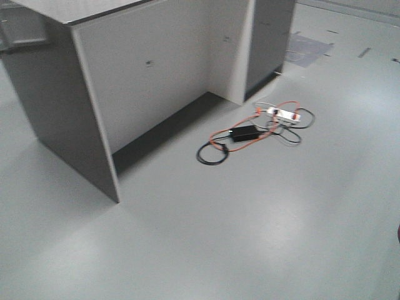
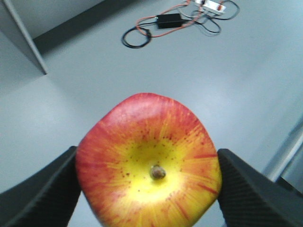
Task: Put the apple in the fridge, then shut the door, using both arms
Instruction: 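Turn the base away from the counter holding the apple in the right gripper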
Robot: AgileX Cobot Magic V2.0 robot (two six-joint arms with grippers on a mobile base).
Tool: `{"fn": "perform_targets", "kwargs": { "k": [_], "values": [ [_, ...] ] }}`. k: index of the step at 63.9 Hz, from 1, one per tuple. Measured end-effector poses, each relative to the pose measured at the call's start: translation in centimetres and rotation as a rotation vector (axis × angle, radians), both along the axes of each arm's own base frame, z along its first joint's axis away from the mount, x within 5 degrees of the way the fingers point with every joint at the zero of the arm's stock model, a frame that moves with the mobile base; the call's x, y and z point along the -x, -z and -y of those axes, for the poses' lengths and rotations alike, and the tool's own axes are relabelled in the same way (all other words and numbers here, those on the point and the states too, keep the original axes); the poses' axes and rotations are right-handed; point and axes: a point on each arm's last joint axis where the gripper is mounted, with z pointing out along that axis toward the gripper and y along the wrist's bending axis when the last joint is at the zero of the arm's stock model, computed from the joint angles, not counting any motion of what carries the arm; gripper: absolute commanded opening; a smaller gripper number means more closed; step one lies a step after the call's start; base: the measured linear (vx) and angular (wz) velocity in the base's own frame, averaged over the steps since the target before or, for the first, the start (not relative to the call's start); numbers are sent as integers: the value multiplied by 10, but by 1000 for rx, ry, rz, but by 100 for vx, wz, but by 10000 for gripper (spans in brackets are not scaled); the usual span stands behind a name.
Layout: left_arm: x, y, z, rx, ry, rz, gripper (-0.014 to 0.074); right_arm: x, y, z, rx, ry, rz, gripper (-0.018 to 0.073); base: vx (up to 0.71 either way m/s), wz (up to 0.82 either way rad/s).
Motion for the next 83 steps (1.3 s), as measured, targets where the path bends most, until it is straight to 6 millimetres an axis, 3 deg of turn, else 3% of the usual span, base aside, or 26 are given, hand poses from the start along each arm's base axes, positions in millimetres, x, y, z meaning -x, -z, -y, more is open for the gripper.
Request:
{"fn": "perform_targets", "kwargs": {
  "k": [83],
  "values": [
    [0, 0, 0, 0, 0, 0, -5, 0, 0, 0, 0, 0, 0, 198, 4, 45]
  ]
}}
